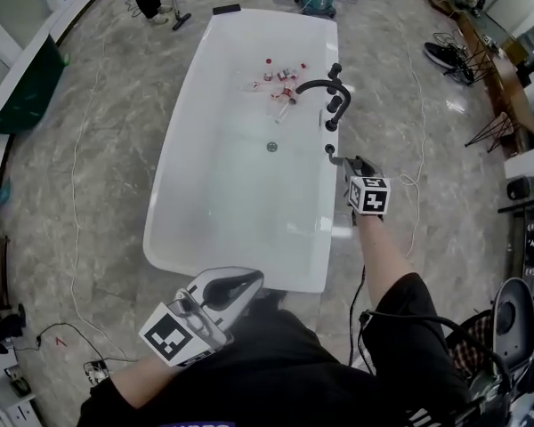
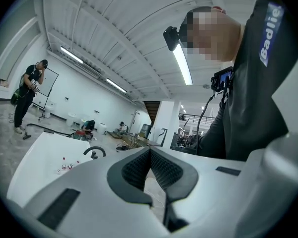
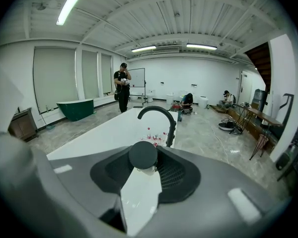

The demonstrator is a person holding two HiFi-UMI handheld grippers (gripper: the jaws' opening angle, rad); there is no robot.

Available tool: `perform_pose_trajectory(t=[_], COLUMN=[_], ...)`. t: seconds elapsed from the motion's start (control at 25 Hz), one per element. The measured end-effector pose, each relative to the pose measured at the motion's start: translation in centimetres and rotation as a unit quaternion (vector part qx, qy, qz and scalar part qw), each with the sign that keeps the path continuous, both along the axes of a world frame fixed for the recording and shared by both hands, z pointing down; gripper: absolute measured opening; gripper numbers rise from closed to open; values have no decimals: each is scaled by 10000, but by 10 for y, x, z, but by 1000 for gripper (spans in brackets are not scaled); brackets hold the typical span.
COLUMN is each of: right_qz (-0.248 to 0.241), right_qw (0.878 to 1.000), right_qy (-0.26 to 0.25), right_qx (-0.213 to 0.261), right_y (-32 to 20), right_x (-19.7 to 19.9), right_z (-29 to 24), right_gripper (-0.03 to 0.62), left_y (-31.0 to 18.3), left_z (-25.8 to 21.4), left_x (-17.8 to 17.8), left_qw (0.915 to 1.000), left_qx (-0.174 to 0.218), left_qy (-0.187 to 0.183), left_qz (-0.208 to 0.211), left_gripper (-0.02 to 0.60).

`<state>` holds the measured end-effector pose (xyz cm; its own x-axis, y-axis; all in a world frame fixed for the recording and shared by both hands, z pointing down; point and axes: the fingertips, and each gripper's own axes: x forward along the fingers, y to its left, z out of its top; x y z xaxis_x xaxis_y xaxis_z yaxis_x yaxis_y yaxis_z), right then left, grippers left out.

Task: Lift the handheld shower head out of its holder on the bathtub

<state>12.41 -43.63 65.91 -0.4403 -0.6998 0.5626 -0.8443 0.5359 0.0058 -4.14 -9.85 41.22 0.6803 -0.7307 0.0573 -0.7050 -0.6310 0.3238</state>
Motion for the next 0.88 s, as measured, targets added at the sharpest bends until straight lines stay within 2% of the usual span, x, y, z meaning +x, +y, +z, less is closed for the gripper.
perform_pose_trajectory(t=[0.24,0.44,0.64,0.88], right_qz=[-156,-84,10,-102], right_qw=[9998,9996,9990,9983], right_qy=[-104,-266,-443,-563], right_qx=[64,77,34,83], right_y=[59,100,137,187], right_x=[-9,-9,-14,-26], right_z=[-24,-44,-62,-84], right_gripper=[132,132,132,132], left_y=[14,27,39,42], left_z=[-13,-20,-21,-24], left_x=[1,1,-6,-7], left_qw=[9995,9983,9973,9960], left_qx=[142,227,269,350], left_qy=[13,6,11,90], left_qz=[299,541,683,813], left_gripper=[0,0,0,0])
